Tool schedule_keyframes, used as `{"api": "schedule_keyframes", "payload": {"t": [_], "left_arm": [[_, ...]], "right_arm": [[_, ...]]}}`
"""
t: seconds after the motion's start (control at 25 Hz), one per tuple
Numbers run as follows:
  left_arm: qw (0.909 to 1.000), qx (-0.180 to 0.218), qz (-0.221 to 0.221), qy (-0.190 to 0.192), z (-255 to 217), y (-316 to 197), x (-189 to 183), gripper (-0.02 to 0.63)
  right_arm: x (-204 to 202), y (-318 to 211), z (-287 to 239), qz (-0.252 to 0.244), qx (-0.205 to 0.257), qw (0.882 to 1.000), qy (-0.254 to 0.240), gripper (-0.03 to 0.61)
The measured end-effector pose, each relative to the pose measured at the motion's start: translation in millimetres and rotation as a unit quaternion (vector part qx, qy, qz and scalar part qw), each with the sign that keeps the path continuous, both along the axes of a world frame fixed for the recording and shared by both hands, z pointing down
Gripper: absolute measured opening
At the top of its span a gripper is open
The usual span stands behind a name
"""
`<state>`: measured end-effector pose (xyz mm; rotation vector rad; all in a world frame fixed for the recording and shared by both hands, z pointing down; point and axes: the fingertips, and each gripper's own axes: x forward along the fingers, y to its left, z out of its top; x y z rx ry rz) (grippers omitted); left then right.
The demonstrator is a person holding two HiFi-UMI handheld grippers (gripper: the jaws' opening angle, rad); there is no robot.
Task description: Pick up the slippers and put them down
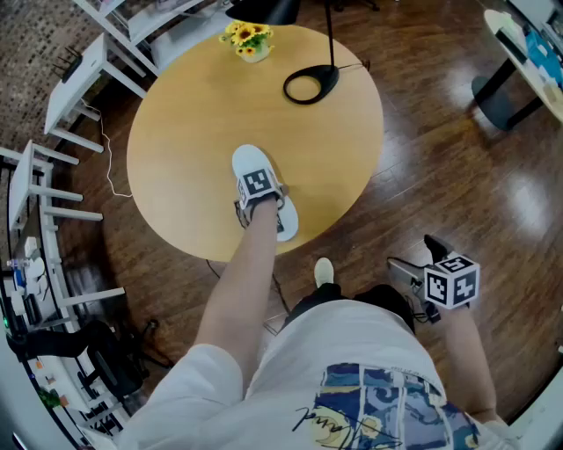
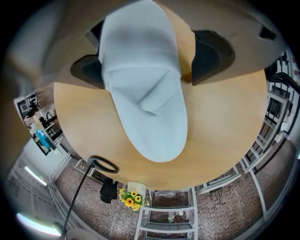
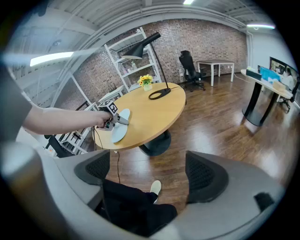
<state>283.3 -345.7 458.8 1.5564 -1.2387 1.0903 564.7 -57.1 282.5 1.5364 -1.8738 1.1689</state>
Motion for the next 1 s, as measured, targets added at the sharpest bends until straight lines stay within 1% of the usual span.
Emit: {"api": "schedule_keyframes", "payload": {"t": [0.08, 0.16, 0.2, 0.28, 0.44, 0.56, 0.64, 0.84, 0.96, 1.0], "left_arm": [[1.0000, -0.002, -0.003, -0.004, 3.8, 9.2, 9.3, 0.592], [1.0000, -0.003, -0.003, -0.005, 4.1, 14.5, 15.4, 0.579], [1.0000, 0.001, -0.002, -0.006, 1.4, 13.8, 15.9, 0.553], [0.9999, 0.011, 0.000, -0.006, -4.6, 10.4, 14.4, 0.467], [0.9999, 0.016, -0.004, 0.005, -8.7, 25.0, 12.9, 0.460], [0.9990, 0.042, -0.014, 0.006, -31.9, 37.6, 4.3, 0.459], [0.9982, 0.056, -0.018, 0.016, -50.5, 55.6, 2.7, 0.457], [0.9956, 0.082, -0.033, 0.031, -97.6, 118.2, -15.0, 0.457], [0.9934, 0.098, -0.048, 0.035, -126.4, 161.3, -32.6, 0.457], [0.9927, 0.101, -0.057, 0.034, -135.4, 177.7, -41.2, 0.457]], "right_arm": [[6.4, 2.5, 2.9, -0.004, -0.003, 1.000, -0.005, 0.525], [12.2, 4.8, 5.7, -0.005, -0.007, 1.000, -0.006, 0.525], [14.0, 5.0, 6.5, -0.005, -0.008, 1.000, -0.005, 0.523], [16.4, 2.4, 7.0, -0.009, -0.008, 1.000, -0.005, 0.525], [21.8, 3.7, 8.2, -0.032, -0.002, 0.999, -0.010, 0.524], [25.7, 6.2, 3.0, -0.067, 0.003, 0.998, -0.010, 0.523], [30.8, 13.0, -1.9, -0.094, 0.007, 0.996, -0.007, 0.523], [35.5, 35.5, -3.7, -0.161, 0.018, 0.987, -0.007, 0.514], [27.9, 49.7, -11.0, -0.204, 0.023, 0.979, -0.008, 0.514], [22.8, 55.3, -13.4, -0.217, 0.024, 0.976, -0.010, 0.502]]}}
